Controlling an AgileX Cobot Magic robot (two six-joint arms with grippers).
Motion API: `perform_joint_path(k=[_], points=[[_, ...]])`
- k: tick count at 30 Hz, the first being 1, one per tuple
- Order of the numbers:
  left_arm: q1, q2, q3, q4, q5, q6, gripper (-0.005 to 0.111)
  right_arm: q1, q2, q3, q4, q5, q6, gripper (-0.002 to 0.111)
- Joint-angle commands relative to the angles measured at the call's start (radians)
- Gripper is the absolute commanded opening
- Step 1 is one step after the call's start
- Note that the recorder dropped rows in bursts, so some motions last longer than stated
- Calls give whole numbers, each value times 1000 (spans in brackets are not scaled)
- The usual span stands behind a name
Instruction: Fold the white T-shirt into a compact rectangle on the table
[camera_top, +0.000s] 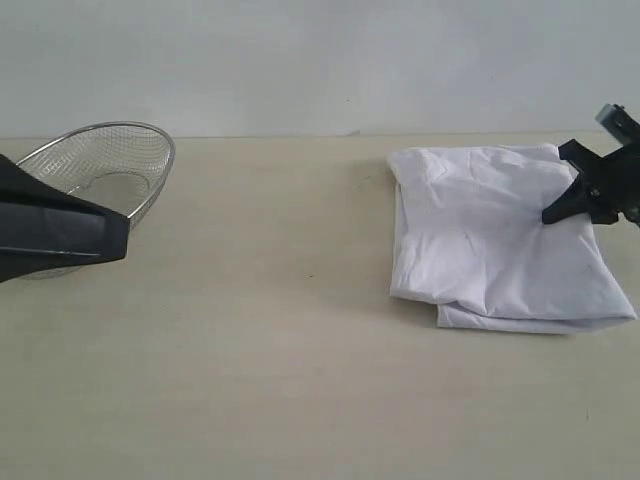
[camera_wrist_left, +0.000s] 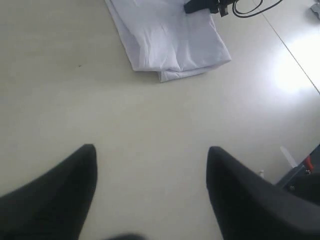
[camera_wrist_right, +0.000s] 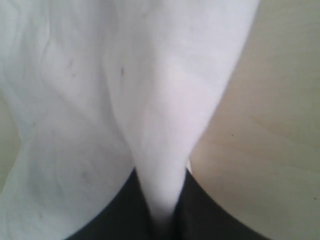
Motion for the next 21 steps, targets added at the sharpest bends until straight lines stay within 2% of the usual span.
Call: perform_joint_path(k=[1, 15, 19, 21], points=[[-4, -6, 3, -9, -1, 5, 60, -5, 1, -8, 7, -19, 2, 0], [-4, -6, 3, -9, -1, 7, 60, -5, 1, -8, 7, -32, 9, 2], [-4, -6, 3, -9, -1, 7, 60, -5, 1, -8, 7, -28, -11, 21], [-4, -6, 3, -9, -1, 7, 60, -5, 1, -8, 7, -33, -18, 38]])
